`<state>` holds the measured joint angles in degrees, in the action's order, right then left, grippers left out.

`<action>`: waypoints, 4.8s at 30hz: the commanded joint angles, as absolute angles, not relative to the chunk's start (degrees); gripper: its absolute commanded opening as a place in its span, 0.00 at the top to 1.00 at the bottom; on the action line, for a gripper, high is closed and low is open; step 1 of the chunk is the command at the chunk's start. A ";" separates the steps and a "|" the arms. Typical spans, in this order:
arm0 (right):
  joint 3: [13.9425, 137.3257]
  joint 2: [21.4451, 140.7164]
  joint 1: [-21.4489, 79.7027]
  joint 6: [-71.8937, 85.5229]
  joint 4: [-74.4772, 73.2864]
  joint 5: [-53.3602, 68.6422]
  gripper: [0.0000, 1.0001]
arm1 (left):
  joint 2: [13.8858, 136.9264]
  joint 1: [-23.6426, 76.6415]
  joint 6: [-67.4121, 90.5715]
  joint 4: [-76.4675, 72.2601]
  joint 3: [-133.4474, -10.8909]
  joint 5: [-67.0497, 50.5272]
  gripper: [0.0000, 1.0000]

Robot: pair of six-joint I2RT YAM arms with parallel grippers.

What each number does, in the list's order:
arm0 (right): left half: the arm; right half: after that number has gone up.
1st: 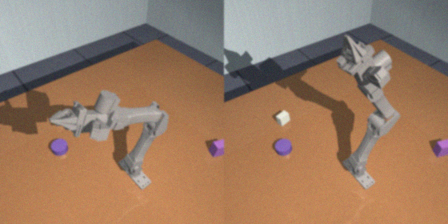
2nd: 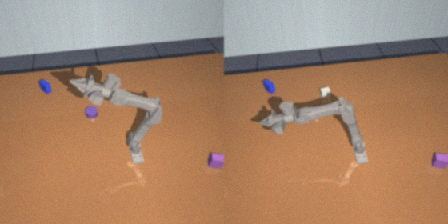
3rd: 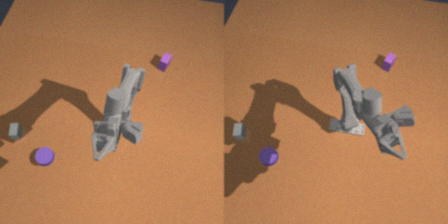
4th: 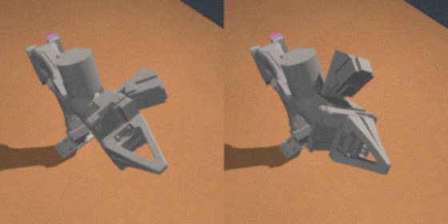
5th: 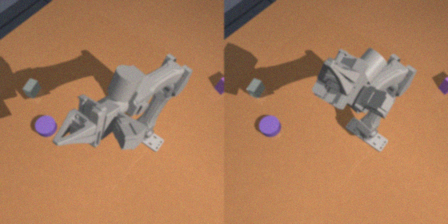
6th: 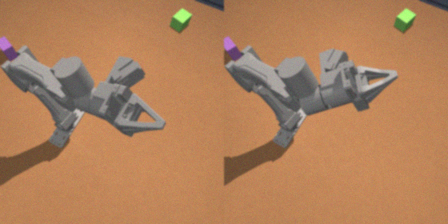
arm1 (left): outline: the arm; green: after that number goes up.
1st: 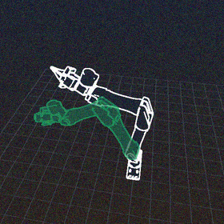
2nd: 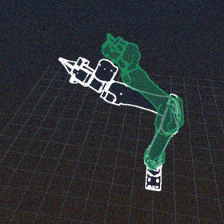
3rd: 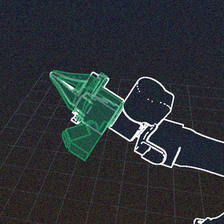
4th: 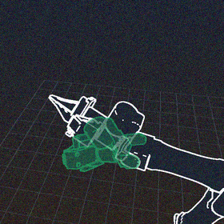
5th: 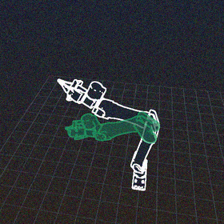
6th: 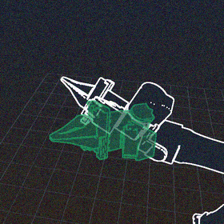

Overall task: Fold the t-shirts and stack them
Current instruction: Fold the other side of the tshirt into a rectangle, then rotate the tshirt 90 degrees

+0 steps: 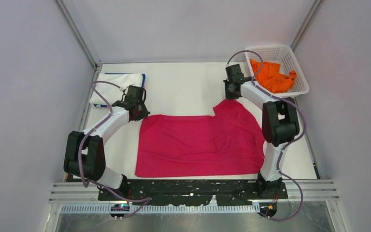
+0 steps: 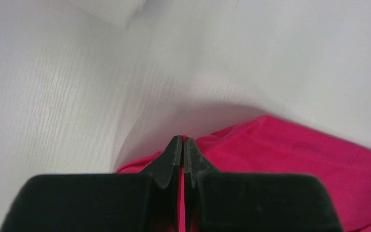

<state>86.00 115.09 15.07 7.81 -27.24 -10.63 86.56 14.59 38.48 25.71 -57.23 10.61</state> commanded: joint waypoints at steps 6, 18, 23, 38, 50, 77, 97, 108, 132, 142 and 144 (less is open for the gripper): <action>68.31 92.65 18.08 8.72 -20.22 -12.29 0.95 | 80.06 15.55 39.27 22.12 -51.56 10.88 1.00; 53.15 69.52 24.99 13.02 -28.97 -18.34 0.95 | 69.76 17.32 38.77 19.56 -42.14 11.67 1.00; 48.57 61.24 27.22 14.62 -33.05 -18.82 0.95 | 64.89 17.58 38.19 17.66 -37.68 13.22 1.00; 41.94 48.99 32.25 21.17 -44.73 -17.54 0.94 | 49.95 17.85 39.56 13.15 -23.90 13.07 1.00; 37.21 47.16 35.00 29.77 -48.45 -12.54 0.80 | 45.83 17.85 44.13 19.44 -21.41 19.07 0.99; 28.59 43.74 37.08 43.06 -31.85 -5.14 0.05 | 60.78 19.42 44.73 6.01 -29.06 -15.74 0.00; 16.03 50.70 15.83 39.86 -15.39 10.70 0.05 | 63.13 19.41 43.70 7.39 -22.29 -4.20 0.00; 37.67 80.97 9.26 27.46 -5.83 8.05 0.05 | 52.51 23.11 53.58 3.74 -14.01 -0.52 0.00; 100.29 127.54 18.05 9.09 -25.51 18.49 0.05 | 53.82 57.48 71.69 6.68 -16.56 15.91 0.00; 134.58 146.27 24.88 12.52 -35.59 20.30 0.05 | 50.81 65.88 75.42 14.09 -19.08 21.35 0.00; 139.63 149.42 25.05 14.98 -34.22 21.06 0.05 | 50.87 66.07 75.62 14.21 -18.89 21.24 0.01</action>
